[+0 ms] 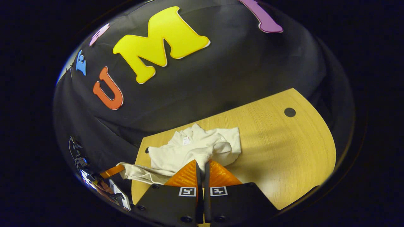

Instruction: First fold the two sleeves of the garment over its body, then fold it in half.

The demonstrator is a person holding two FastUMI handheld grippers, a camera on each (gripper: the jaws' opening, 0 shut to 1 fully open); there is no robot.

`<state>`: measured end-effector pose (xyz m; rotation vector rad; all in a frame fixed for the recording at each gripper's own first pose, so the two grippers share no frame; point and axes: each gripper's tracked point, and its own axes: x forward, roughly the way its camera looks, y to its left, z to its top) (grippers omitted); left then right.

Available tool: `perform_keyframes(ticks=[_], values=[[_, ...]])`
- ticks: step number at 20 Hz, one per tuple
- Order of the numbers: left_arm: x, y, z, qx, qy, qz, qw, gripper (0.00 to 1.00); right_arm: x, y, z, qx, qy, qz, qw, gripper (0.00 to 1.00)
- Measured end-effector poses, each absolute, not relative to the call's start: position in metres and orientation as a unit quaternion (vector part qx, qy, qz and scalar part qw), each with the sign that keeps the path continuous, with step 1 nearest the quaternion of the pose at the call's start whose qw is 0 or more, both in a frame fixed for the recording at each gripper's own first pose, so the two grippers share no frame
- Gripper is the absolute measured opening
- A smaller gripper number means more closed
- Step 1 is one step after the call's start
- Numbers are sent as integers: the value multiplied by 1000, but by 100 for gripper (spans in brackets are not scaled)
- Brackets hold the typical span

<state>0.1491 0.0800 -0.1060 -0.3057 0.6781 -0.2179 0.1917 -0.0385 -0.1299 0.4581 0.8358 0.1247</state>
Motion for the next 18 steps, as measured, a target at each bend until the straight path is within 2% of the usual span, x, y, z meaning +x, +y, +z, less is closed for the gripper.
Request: perform_keyframes(ticks=[6,12,18], values=[[225,86,-90,-176,312,-96,929,3,271,-31,-121,217,390,58,893,1],[293,88,-127,-190,281,-77,937,4,333,-40,-178,217,391,37,893,1],[350,104,-192,-218,250,-10,944,4,370,-36,-246,224,372,24,901,1]])
